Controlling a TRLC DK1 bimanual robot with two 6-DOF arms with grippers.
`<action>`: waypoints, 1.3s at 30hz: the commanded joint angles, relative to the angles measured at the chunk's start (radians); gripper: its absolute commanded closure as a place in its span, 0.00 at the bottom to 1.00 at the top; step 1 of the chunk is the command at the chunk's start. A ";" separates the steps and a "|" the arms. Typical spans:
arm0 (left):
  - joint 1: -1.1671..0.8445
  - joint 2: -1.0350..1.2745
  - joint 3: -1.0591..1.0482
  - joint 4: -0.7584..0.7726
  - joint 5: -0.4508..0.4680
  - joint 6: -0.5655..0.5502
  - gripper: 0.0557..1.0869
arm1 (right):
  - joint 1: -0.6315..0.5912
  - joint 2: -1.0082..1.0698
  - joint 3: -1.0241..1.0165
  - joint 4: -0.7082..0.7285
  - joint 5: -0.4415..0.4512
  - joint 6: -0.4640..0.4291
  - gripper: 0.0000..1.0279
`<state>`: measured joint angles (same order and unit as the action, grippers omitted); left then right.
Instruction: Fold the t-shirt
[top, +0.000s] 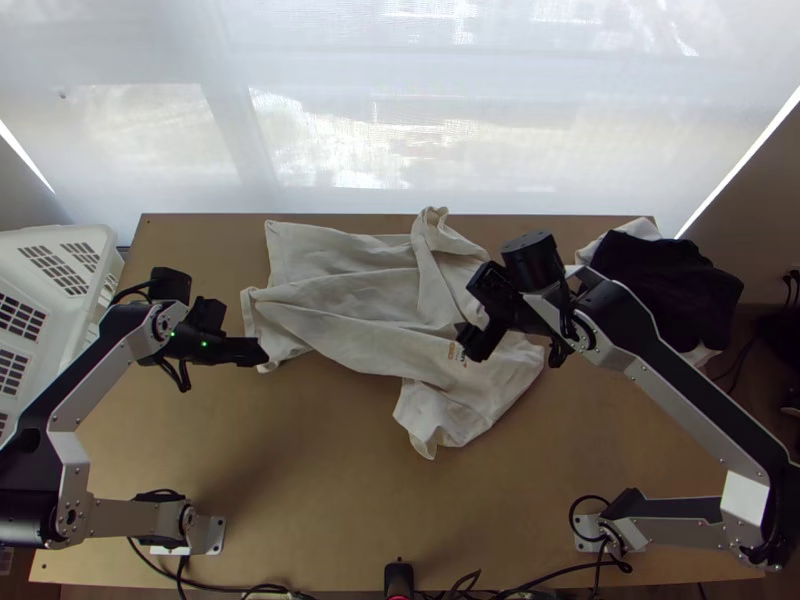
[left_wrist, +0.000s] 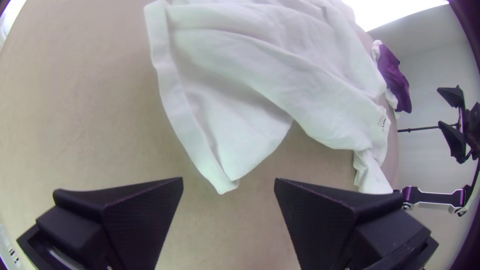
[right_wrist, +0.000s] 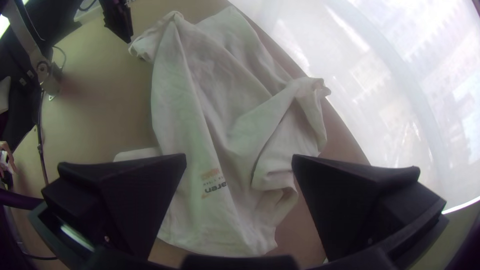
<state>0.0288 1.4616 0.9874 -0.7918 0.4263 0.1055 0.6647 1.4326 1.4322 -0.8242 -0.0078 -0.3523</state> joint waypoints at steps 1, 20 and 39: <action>-0.012 0.036 -0.061 0.123 0.000 -0.030 0.17 | 0.026 -0.006 -0.001 -0.021 0.000 0.001 0.04; -0.058 0.063 -0.076 0.267 0.008 -0.095 0.97 | 0.122 -0.011 -0.069 -0.070 0.000 -0.004 0.04; -0.056 -0.014 -0.092 0.270 0.020 -0.153 0.97 | 0.472 0.154 -0.161 -0.049 -0.006 -0.071 0.06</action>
<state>-0.0402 1.4723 0.9127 -0.5228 0.4381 -0.0422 1.0607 1.5127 1.2797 -0.8921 -0.0055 -0.4168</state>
